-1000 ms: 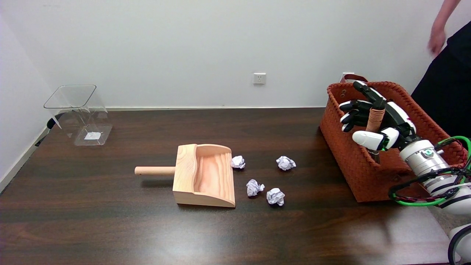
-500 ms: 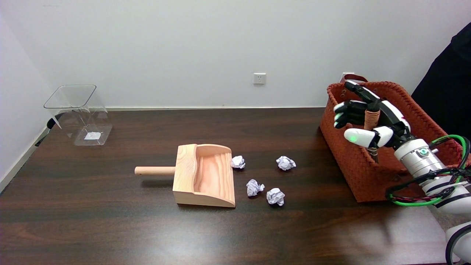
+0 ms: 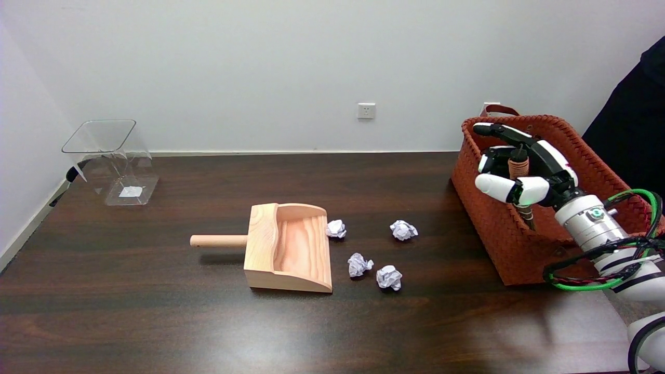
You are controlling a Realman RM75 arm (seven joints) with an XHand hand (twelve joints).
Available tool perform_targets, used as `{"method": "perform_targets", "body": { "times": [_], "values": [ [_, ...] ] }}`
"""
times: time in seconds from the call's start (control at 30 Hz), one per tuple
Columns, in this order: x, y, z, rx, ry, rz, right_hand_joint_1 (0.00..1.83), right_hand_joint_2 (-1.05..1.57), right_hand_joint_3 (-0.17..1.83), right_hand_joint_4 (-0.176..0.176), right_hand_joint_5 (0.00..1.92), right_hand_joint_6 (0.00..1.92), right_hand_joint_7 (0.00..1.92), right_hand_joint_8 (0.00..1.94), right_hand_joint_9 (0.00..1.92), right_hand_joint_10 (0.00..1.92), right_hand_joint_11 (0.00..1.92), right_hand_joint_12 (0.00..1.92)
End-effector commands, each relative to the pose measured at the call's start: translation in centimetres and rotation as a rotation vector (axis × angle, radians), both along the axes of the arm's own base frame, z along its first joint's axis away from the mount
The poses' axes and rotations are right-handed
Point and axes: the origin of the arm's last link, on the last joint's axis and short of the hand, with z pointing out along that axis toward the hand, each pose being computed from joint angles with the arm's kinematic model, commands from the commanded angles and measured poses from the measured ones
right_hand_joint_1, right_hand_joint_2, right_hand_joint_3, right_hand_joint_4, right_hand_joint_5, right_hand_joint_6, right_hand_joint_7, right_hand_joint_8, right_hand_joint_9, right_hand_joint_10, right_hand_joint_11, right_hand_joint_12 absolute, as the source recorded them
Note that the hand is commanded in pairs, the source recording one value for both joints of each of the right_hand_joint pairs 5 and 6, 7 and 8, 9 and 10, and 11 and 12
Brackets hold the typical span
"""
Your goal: Pick up the broom in the basket.
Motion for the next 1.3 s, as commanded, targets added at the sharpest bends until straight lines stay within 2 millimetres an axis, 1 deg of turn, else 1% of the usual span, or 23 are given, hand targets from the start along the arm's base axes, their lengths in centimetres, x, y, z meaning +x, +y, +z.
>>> {"method": "perform_targets", "body": {
  "times": [0.03, 0.13, 0.2, 0.27, 0.3, 0.4, 0.5, 0.7, 0.9, 1.0, 1.1, 1.17, 1.3],
  "values": [
    [0.06, -0.03, -0.08, 0.0, -0.004, 0.003, 1.2, 0.22, 0.87, 0.0, 0.59, 0.59, 1.2, 1.2, 1.34, 1.34, 1.28, 1.28],
    [0.07, -0.04, -0.06, -0.002, -0.008, 0.005, 1.17, 0.26, 1.01, 0.0, 0.7, 0.7, 1.24, 1.24, 1.37, 1.37, 1.28, 1.28],
    [0.06, -0.03, 0.06, -0.008, -0.016, 0.006, 1.12, 0.3, 1.06, 0.0, 0.78, 0.78, 1.26, 1.26, 1.38, 1.38, 1.29, 1.29],
    [0.08, -0.05, 0.07, -0.008, -0.017, 0.007, 1.1, 0.34, 1.06, 0.0, 0.87, 0.87, 1.29, 1.29, 1.4, 1.4, 1.3, 1.3],
    [0.09, -0.06, 0.07, -0.008, -0.017, 0.008, 1.09, 0.38, 1.05, 0.0, 0.98, 0.98, 1.32, 1.32, 1.42, 1.42, 1.32, 1.32],
    [0.11, -0.07, 0.09, -0.009, -0.018, 0.008, 1.08, 0.45, 1.04, 0.0, 1.2, 1.2, 1.39, 1.39, 1.46, 1.46, 1.36, 1.36],
    [0.14, -0.1, 0.15, -0.011, -0.017, 0.01, 1.08, 0.49, 1.06, 0.0, 1.32, 1.32, 1.43, 1.43, 1.5, 1.5, 1.39, 1.39],
    [0.2, -0.05, 0.24, -0.015, -0.018, 0.015, 1.07, 0.5, 1.15, 0.0, 1.51, 1.51, 1.52, 1.52, 1.55, 1.55, 1.42, 1.42],
    [0.16, 0.03, 0.33, -0.024, -0.031, 0.019, 1.06, 0.51, 1.17, 0.0, 1.64, 1.64, 1.59, 1.59, 1.6, 1.6, 1.43, 1.43],
    [0.17, 0.08, 0.42, -0.027, -0.031, 0.023, 1.04, 0.52, 1.21, 0.0, 1.79, 1.79, 1.72, 1.72, 1.67, 1.67, 1.47, 1.47],
    [0.14, 0.13, 0.52, -0.032, -0.04, 0.025, 1.04, 0.52, 1.23, 0.0, 1.89, 1.89, 1.79, 1.79, 1.71, 1.71, 1.47, 1.47],
    [0.13, 0.13, 0.53, -0.033, -0.04, 0.025, 1.03, 0.52, 1.23, 0.0, 1.92, 1.92, 1.82, 1.82, 1.73, 1.73, 1.47, 1.47],
    [0.13, 0.13, 0.62, -0.035, -0.038, 0.027, 1.03, 0.54, 1.22, 0.0, 1.92, 1.92, 1.84, 1.84, 1.73, 1.73, 1.47, 1.47]
  ]
}}
